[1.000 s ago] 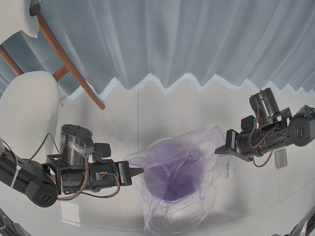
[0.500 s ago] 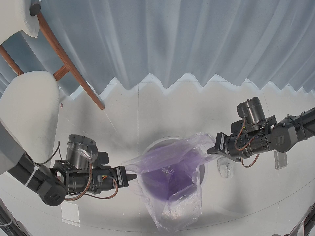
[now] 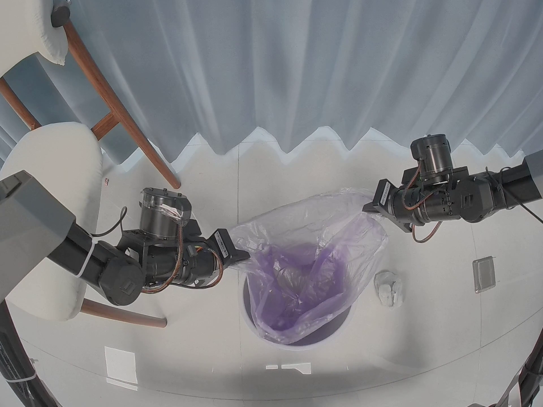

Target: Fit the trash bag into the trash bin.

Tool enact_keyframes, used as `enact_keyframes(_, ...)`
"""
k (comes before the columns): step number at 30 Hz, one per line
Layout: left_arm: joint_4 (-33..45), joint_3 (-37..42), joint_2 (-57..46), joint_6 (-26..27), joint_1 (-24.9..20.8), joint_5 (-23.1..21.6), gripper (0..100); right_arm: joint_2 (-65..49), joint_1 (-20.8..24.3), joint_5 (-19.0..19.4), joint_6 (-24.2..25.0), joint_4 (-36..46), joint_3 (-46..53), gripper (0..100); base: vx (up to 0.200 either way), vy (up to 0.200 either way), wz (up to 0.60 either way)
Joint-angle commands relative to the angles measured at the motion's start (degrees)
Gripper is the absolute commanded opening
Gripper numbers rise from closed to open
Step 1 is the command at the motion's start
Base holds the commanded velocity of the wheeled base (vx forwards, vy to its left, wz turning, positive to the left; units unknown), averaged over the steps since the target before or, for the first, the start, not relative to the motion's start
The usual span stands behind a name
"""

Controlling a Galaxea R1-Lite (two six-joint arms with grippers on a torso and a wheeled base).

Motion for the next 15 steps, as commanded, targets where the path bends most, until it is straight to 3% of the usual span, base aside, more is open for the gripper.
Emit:
enact_keyframes(1, 0.39, -1.65, 4.35, -0.28, 0.4, -0.29, 0, 2.99, -2.98, 0.01, -0.08, -0.02, -1.89, 0, 0.0, 0.0, 0.0)
enact_keyframes(15, 0.74, -8.07, 6.46, -0.37, 3.3, -0.38, 0, 6.25, -3.07, 0.1, -0.25, -6.87, -3.91, 0, 0.0, 0.0, 0.0)
